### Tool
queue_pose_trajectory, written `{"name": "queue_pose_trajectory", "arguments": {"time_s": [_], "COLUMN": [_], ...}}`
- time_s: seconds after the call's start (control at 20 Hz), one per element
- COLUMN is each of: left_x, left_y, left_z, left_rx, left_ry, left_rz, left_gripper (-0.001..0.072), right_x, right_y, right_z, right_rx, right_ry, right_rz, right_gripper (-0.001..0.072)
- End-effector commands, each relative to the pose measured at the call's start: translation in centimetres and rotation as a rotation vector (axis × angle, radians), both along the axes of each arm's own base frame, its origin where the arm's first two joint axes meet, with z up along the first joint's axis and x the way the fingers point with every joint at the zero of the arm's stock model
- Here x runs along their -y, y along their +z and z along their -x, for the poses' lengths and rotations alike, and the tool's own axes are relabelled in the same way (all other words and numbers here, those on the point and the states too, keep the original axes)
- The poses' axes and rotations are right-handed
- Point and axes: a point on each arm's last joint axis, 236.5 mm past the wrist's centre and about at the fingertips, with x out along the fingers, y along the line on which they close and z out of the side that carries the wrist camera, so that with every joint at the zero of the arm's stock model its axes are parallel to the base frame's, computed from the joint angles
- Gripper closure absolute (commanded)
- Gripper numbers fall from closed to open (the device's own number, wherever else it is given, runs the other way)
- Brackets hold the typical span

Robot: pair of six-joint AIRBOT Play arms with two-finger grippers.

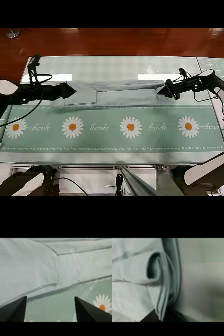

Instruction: Fold the shirts.

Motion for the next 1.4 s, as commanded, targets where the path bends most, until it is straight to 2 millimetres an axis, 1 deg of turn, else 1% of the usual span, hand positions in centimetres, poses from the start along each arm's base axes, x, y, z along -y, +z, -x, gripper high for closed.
{"name": "queue_pose_trajectory", "arguments": {"time_s": [0.0,0.05,0.1,0.2,0.25,0.3,0.4,0.45,0.5,0.55,0.65,0.75,0.8,0.9,1.0,1.05,1.1,1.15,1.2,1.25,1.3,1.35], "left_x": [2.5,3.0,3.5,5.5,7.0,8.2,10.2,12.1,14.6,17.1,22.4,27.7,30.0,33.8,36.9,38.1,38.8,39.3,39.4,39.4,39.2,38.6], "left_y": [-0.5,-0.4,-0.2,0.5,0.4,0.0,-1.6,-2.1,-2.3,-2.5,-3.1,-4.3,-5.2,-7.2,-8.7,-9.3,-9.8,-10.2,-10.1,-9.8,-9.3,-8.5], "left_z": [0.8,0.9,1.0,1.2,1.3,1.1,-0.1,-0.5,-0.6,-0.8,-0.3,1.2,2.5,6.2,11.0,13.2,15.0,16.7,17.8,18.3,17.6,16.0], "left_rx": [-0.019,-0.021,-0.018,-0.005,-0.004,-0.017,-0.068,-0.087,-0.094,-0.099,-0.126,-0.158,-0.184,-0.275,-0.357,-0.381,-0.399,-0.415,-0.427,-0.437,-0.430,-0.417], "left_ry": [-0.071,-0.081,-0.089,-0.126,-0.157,-0.155,-0.135,-0.168,-0.225,-0.275,-0.366,-0.452,-0.494,-0.568,-0.648,-0.685,-0.715,-0.746,-0.769,-0.780,-0.770,-0.743], "left_rz": [0.009,0.017,0.029,0.047,0.047,0.045,0.011,0.011,0.009,0.010,0.019,0.022,0.021,0.024,0.048,0.051,0.046,0.037,0.032,0.036,0.043,0.057], "left_gripper": [0.0568,0.0685,0.0685,0.0685,0.0686,0.0687,0.0687,0.0687,0.0687,0.0687,0.0687,0.0687,0.0687,0.0686,0.0686,0.0686,0.0686,0.0686,0.0686,0.0685,0.0686,0.0686], "right_x": [-1.6,-0.6,0.5,2.5,2.8,2.4,1.5,0.7,0.0,-0.6,-1.8,-2.5,-2.7,-2.8,-3.0,-3.2,-3.6,-3.7,-3.6,-3.6,-3.6,-3.6], "right_y": [2.6,4.1,5.5,8.8,10.8,12.7,15.8,17.2,18.3,19.2,20.6,22.0,22.8,23.8,24.0,24.1,24.3,24.5,24.6,24.6,24.7,24.7], "right_z": [0.6,1.2,2.1,4.5,5.7,6.9,9.6,11.1,12.7,14.1,16.8,18.6,19.2,19.7,20.1,20.0,20.0,19.9,19.7,19.6,19.5,19.5], "right_rx": [0.033,0.056,0.074,0.114,0.152,0.195,0.266,0.303,0.331,0.350,0.382,0.421,0.443,0.476,0.479,0.481,0.488,0.495,0.499,0.505,0.508,0.509], "right_ry": [0.066,0.095,0.131,0.197,0.200,0.196,0.180,0.165,0.156,0.145,0.126,0.111,0.105,0.091,0.093,0.094,0.093,0.090,0.086,0.081,0.078,0.078], "right_rz": [-0.021,0.026,0.093,0.235,0.279,0.297,0.317,0.308,0.303,0.298,0.286,0.289,0.295,0.304,0.299,0.288,0.272,0.266,0.267,0.270,0.269,0.265], "right_gripper": [0.0678,0.0678,0.0678,0.0678,0.0678,0.0678,0.0678,0.0678,0.0678,0.0677,0.0678,0.0678,0.0678,0.0678,0.0677,0.0677,0.0677,0.0677,0.0677,0.0677,0.0677,0.0677]}}
